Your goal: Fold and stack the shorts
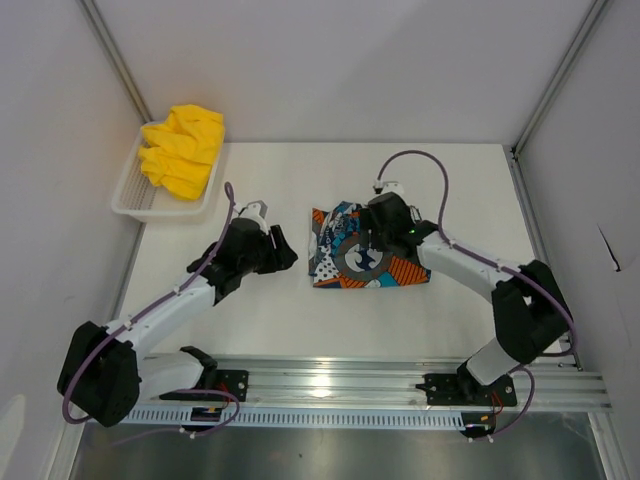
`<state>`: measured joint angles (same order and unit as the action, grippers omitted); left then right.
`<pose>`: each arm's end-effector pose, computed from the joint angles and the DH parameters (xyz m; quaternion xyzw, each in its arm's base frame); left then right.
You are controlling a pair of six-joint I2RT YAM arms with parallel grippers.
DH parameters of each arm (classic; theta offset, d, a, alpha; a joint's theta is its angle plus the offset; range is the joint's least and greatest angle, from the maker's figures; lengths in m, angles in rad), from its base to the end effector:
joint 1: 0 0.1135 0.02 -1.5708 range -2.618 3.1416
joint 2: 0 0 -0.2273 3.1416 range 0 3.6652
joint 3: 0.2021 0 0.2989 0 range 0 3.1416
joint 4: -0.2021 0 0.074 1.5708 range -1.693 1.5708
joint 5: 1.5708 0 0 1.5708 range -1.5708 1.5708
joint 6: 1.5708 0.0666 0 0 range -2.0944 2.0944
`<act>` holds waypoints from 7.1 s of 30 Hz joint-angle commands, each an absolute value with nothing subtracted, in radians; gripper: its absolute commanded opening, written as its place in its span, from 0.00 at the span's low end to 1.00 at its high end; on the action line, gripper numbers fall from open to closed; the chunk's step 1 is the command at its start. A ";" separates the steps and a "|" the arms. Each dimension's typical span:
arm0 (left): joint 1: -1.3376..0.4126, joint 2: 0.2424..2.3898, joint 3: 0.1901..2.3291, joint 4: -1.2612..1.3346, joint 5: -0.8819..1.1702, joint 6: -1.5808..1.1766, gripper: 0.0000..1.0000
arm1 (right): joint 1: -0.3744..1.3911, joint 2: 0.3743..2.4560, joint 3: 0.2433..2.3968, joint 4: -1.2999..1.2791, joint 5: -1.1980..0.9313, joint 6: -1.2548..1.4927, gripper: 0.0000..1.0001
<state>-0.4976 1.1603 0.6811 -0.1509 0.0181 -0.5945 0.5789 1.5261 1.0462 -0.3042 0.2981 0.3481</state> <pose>0.2897 -0.1588 0.1573 -0.0391 0.8905 -0.2422 0.3831 0.3411 0.1996 0.1614 -0.0486 0.9139 0.0468 0.4004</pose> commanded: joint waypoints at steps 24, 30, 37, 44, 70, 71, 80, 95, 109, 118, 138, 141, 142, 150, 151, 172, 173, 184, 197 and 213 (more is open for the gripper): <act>-0.502 1.017 0.676 -0.270 -0.026 -0.551 0.61 | 0.473 1.942 1.212 -0.364 0.206 0.232 0.81; -0.503 1.020 0.680 -0.261 -0.008 -0.548 0.61 | 0.264 1.954 1.276 -0.405 -0.069 0.120 0.64; -0.505 1.005 0.696 -0.284 0.028 -0.538 0.61 | 0.192 2.071 1.501 -0.580 0.036 0.069 0.77; -0.506 0.968 0.690 -0.290 0.046 -0.529 0.61 | 0.126 2.223 1.664 -0.670 0.158 0.031 0.80; -0.515 1.006 0.617 -0.193 0.098 -0.531 0.61 | -0.035 2.404 2.016 -0.736 0.209 -0.144 0.85; -0.515 1.003 0.615 -0.192 0.095 -0.532 0.61 | -0.031 2.404 2.019 -0.738 0.216 -0.140 0.85; -0.518 0.957 0.643 -0.248 0.023 -0.545 0.62 | -0.009 2.217 1.968 -0.647 0.210 -0.023 0.93; -0.465 1.035 0.836 -0.371 -0.207 -0.678 0.93 | 0.291 1.540 1.270 -0.069 0.288 0.222 1.00; -0.016 1.136 1.075 -0.391 -0.098 -0.804 0.99 | 0.532 1.395 0.749 0.222 0.144 0.457 1.00; 0.227 1.443 1.195 -0.267 -0.098 -1.058 0.99 | 0.707 1.301 0.605 0.385 0.346 0.380 1.00; 0.224 2.149 1.773 -0.219 -0.173 -1.216 0.99 | 0.744 1.322 0.561 0.488 0.480 0.327 1.00; 0.229 2.213 1.864 -0.226 -0.117 -1.244 0.98 | 0.744 1.333 0.568 0.486 0.485 0.321 0.99; 0.229 2.233 1.870 -0.213 -0.109 -1.250 0.96 | 0.744 1.333 0.568 0.486 0.486 0.319 0.99; 0.232 2.155 1.867 -0.042 -0.052 -1.184 0.07 | 0.744 1.345 0.575 0.488 0.477 0.313 0.99; 0.232 2.134 1.861 -0.032 -0.054 -1.175 0.00 | 0.744 1.347 0.578 0.488 0.471 0.314 1.00; -0.202 1.097 1.252 0.393 -0.345 -0.689 0.00 | 0.773 1.341 0.588 0.486 0.483 0.287 0.99; -0.219 1.044 1.238 0.364 -0.350 -0.698 0.00 | 0.773 1.339 0.586 0.486 0.485 0.287 0.99; -0.432 0.897 0.924 0.133 -0.341 -0.896 0.00 | 0.773 1.272 0.548 0.494 0.548 0.305 0.99; -0.540 1.307 1.201 -0.360 -0.377 -0.766 0.99 | 0.769 1.293 0.520 0.595 0.239 0.249 0.97; -0.538 0.914 0.997 -0.449 -0.353 -0.686 0.99 | 0.828 1.606 0.730 0.601 -0.181 0.423 0.99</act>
<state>-0.5362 0.9619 1.0191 -0.3824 -0.3580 -0.7395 0.8196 1.5833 0.6815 0.5507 -0.1127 0.3450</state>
